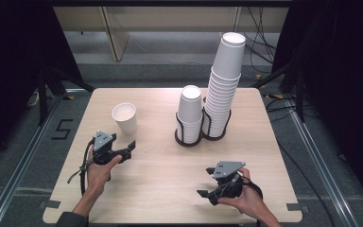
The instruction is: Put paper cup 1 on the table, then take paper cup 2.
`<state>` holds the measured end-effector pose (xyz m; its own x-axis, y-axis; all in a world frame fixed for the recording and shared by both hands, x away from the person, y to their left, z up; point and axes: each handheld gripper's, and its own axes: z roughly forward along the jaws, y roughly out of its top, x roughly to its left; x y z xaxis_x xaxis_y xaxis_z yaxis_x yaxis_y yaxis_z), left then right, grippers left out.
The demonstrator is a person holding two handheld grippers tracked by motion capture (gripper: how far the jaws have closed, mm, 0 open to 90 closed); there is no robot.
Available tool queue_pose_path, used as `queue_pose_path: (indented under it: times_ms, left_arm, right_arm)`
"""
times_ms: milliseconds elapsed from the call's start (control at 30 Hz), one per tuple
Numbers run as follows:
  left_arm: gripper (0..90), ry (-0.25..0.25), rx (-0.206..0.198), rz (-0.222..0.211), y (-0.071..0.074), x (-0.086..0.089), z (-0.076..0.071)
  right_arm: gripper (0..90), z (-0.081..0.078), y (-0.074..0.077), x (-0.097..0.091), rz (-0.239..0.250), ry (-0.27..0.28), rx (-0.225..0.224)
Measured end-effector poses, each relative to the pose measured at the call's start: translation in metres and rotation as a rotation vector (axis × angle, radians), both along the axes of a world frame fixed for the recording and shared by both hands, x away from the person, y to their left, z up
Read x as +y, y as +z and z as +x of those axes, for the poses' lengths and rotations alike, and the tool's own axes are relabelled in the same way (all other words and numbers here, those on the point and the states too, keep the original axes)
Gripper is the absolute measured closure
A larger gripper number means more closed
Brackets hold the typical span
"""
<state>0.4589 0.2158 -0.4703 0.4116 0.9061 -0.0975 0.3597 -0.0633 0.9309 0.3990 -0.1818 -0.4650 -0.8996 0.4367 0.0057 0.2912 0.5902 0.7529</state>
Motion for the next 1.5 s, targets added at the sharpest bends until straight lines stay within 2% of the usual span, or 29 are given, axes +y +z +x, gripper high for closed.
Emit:
queue_pose_path:
  times_ms: [67, 100, 133, 233, 300, 400, 467, 533, 567, 633, 733, 767, 800, 833, 900, 933, 1133, 1267, 1300, 1333, 1367, 1433, 1500]
  left_arm:
    - [14.7, -0.023, -0.012, -0.012, 0.002, -0.006, -0.010]
    - [14.7, -0.025, -0.013, -0.011, 0.002, -0.008, -0.015]
    - [14.7, -0.034, -0.015, -0.018, 0.002, -0.011, -0.018]
    - [14.6, -0.066, -0.003, -0.068, -0.001, -0.018, -0.028]
    - [14.6, -0.089, 0.007, -0.052, -0.005, -0.022, -0.037]
    - [14.6, -0.096, 0.002, -0.038, -0.007, -0.025, -0.044]
    - [14.7, -0.116, 0.003, -0.035, -0.010, -0.027, -0.050]
    - [14.6, -0.126, -0.005, 0.003, -0.010, -0.028, -0.057]
    - [14.7, -0.127, -0.017, 0.001, -0.011, -0.030, -0.060]
    - [14.7, -0.141, -0.001, 0.008, -0.015, -0.034, -0.071]
    - [14.7, -0.154, 0.001, 0.009, -0.018, -0.037, -0.077]
    - [14.7, -0.150, 0.003, 0.013, -0.019, -0.039, -0.081]
    - [14.7, -0.157, -0.001, -0.003, -0.020, -0.042, -0.088]
    - [14.7, -0.155, 0.005, 0.005, -0.019, -0.043, -0.092]
    - [14.7, -0.165, -0.007, -0.001, -0.020, -0.045, -0.094]
    - [14.7, -0.181, -0.005, 0.014, -0.019, -0.048, -0.100]
    - [14.7, -0.214, -0.025, 0.030, -0.017, -0.052, -0.106]
    - [14.7, -0.206, -0.025, 0.033, -0.017, -0.050, -0.106]
    - [14.7, -0.205, -0.025, 0.031, -0.017, -0.050, -0.106]
    - [14.7, -0.206, -0.023, 0.034, -0.017, -0.049, -0.106]
    - [14.7, -0.206, -0.023, 0.034, -0.017, -0.049, -0.106]
    - [14.7, -0.202, -0.028, 0.032, -0.017, -0.049, -0.106]
    - [14.7, -0.209, -0.038, 0.021, -0.018, -0.049, -0.105]
  right_arm:
    - [19.6, 0.001, 0.000, -0.001, 0.002, -0.003, -0.016]
    - [19.6, 0.001, 0.000, -0.001, 0.004, -0.014, -0.003]
    - [19.7, 0.002, 0.000, -0.002, 0.003, -0.012, -0.011]
    - [19.7, 0.002, -0.001, -0.002, 0.000, -0.016, -0.006]
    - [19.8, 0.002, -0.001, -0.002, -0.004, -0.014, -0.012]
    - [19.8, 0.002, -0.002, -0.002, -0.008, -0.013, -0.019]
    - [19.8, 0.002, -0.003, -0.001, -0.007, -0.015, -0.004]
    - [19.8, 0.001, -0.003, -0.002, -0.005, -0.027, 0.008]
    - [19.8, 0.002, -0.004, -0.002, -0.005, -0.021, 0.001]
    - [19.8, 0.002, -0.005, -0.002, -0.011, -0.034, 0.009]
    - [19.9, 0.003, -0.005, -0.002, -0.007, -0.027, 0.002]
    - [19.8, 0.003, -0.005, -0.002, -0.006, -0.027, 0.001]
    - [19.8, 0.003, -0.005, -0.002, -0.008, -0.029, 0.003]
    - [19.9, 0.003, -0.005, -0.002, -0.008, -0.031, 0.001]
    - [19.8, 0.003, -0.005, -0.002, -0.007, -0.039, 0.002]
    - [19.8, 0.004, -0.005, -0.003, -0.005, -0.034, -0.002]
    - [19.9, 0.004, -0.003, -0.005, 0.010, -0.062, -0.007]
    - [20.0, 0.005, 0.000, -0.007, 0.018, -0.085, -0.005]
    - [20.0, 0.007, 0.001, -0.007, 0.023, -0.092, -0.028]
    - [20.0, 0.008, 0.004, -0.009, 0.035, -0.100, -0.013]
    - [20.1, 0.009, 0.007, -0.010, 0.040, -0.106, -0.030]
    - [20.0, 0.009, 0.010, -0.012, 0.052, -0.124, -0.025]
    - [20.0, 0.012, 0.021, -0.018, 0.078, -0.162, -0.051]
